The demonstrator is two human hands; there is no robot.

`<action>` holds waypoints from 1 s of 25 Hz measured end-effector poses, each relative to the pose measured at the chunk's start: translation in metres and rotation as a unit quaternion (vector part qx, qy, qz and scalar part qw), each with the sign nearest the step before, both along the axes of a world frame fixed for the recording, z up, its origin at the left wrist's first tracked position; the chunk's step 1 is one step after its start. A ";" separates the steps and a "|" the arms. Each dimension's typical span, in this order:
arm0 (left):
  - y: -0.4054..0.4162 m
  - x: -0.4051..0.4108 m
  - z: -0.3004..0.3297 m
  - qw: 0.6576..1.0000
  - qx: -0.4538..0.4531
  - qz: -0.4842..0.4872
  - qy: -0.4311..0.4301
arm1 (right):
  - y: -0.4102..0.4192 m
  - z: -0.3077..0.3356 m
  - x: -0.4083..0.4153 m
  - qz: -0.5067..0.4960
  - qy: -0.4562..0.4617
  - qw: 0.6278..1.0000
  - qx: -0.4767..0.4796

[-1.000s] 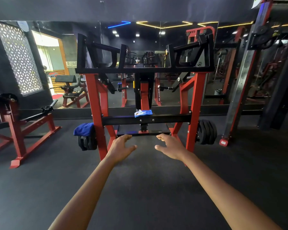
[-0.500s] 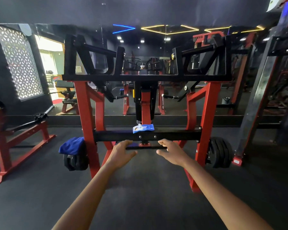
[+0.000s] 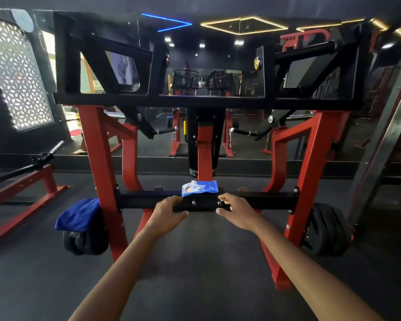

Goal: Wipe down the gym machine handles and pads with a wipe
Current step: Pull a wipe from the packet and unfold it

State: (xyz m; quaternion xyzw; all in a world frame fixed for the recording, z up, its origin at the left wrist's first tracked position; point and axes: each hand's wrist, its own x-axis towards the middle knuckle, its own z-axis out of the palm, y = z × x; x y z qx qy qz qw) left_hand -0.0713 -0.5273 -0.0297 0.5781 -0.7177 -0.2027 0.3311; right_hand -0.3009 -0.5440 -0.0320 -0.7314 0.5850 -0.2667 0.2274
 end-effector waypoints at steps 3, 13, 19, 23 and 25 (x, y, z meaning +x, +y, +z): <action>-0.071 0.011 0.001 1.000 0.000 0.007 0.002 | -0.066 -0.002 -0.001 -0.003 0.013 1.000 0.002; -0.254 -0.006 -0.019 0.999 0.030 -0.016 -0.016 | -0.242 -0.019 -0.007 -0.022 0.010 1.000 0.010; -0.343 -0.018 -0.043 1.000 0.021 0.014 -0.017 | -0.348 -0.038 -0.012 0.016 0.009 1.000 0.011; -0.401 -0.032 -0.050 0.999 0.030 0.037 -0.006 | -0.408 -0.049 -0.019 0.032 0.015 0.999 0.025; -0.425 -0.040 -0.054 0.998 0.037 0.042 0.007 | -0.439 -0.055 -0.023 0.043 0.024 0.999 0.024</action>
